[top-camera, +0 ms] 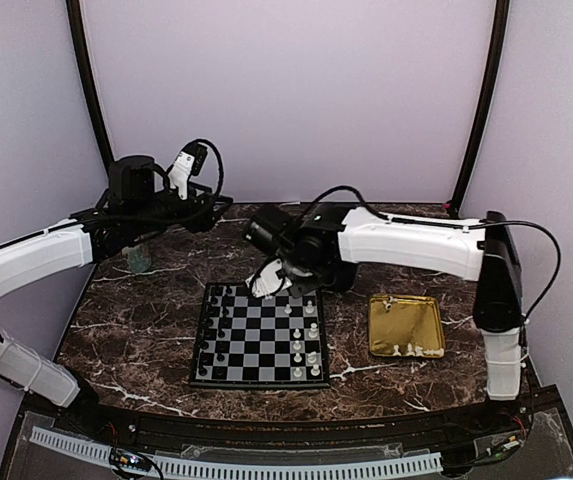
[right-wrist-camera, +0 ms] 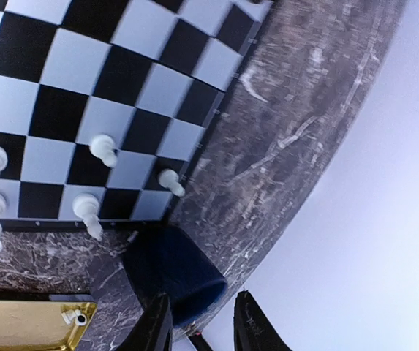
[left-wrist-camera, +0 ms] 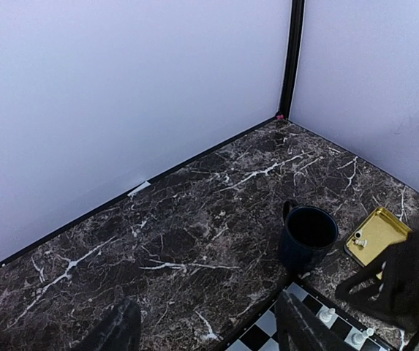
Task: Set up the chess pieces on the board
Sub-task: Place the pawn on the chessboard, then pick up the pawn from the chessboard.
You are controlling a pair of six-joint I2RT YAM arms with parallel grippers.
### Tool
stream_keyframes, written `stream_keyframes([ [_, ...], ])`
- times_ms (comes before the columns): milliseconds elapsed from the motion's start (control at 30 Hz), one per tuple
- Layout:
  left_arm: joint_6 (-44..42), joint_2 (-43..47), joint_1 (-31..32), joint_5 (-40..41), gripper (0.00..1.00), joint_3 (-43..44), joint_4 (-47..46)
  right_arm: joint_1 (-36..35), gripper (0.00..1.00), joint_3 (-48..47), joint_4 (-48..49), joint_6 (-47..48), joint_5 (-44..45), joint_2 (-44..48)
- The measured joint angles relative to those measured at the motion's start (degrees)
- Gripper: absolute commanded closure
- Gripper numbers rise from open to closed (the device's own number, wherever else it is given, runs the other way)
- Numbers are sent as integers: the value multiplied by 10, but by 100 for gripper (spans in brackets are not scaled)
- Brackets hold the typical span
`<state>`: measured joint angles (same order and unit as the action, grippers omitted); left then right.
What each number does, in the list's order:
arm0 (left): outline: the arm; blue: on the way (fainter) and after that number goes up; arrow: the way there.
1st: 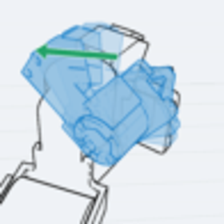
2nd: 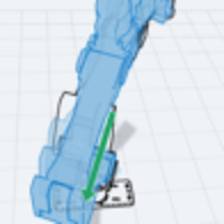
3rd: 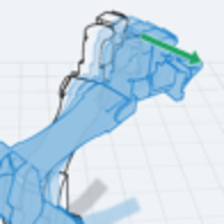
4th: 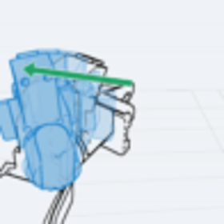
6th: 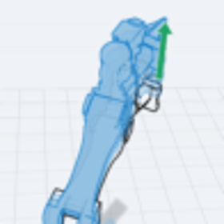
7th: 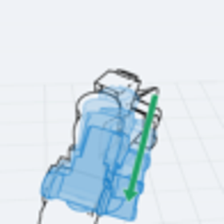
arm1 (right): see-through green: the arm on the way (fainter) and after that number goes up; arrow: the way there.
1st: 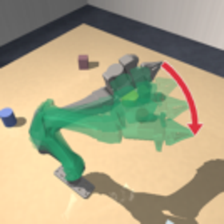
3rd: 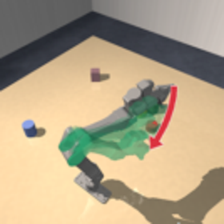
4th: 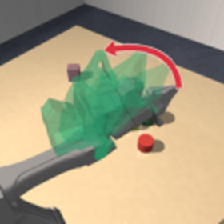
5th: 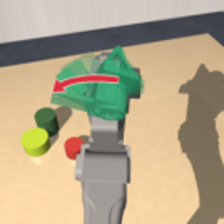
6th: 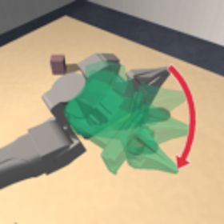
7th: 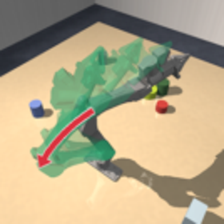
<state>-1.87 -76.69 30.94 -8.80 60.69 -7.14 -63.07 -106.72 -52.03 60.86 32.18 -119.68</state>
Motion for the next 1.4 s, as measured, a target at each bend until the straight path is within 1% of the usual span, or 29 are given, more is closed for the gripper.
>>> stream_keyframes([
  [67,0,-11,0,-7,38,2,5,18,69,0,2,-17,-28,44],
  [133,0,-31,0,-16,42,11,21,44,68,8,10,-41,-65,88],
  [233,-2,-85,6,-28,46,55,70,107,67,63,38,-92,-150,174],
  [300,-7,-122,16,-27,47,93,106,160,66,134,74,-129,-211,235],
  [400,-19,-184,56,-24,49,160,169,242,66,255,120,-185,-293,322],
  [533,-32,-246,113,-25,49,212,238,324,65,411,183,-265,-405,409],
  [567,-36,-261,124,-26,49,222,252,352,65,462,209,-295,-447,435],
  [600,-38,-276,135,-26,49,232,267,354,65,467,210,-299,-452,438],
  [667,-44,-308,153,-25,49,254,299,386,65,510,231,-325,-497,463],
  [800,-53,-366,178,-11,49,284,342,423,64,528,255,-352,-542,486],
  [967,-56,-402,192,30,51,294,372,432,64,528,285,-369,-588,490],
  [1067,-55,-407,192,54,54,295,381,432,63,528,290,-374,-606,488],
  [1200,-54,-407,191,75,63,302,385,433,63,528,293,-374,-616,482],
  [1400,-54,-416,191,74,68,304,383,433,63,531,295,-374,-620,482],
])
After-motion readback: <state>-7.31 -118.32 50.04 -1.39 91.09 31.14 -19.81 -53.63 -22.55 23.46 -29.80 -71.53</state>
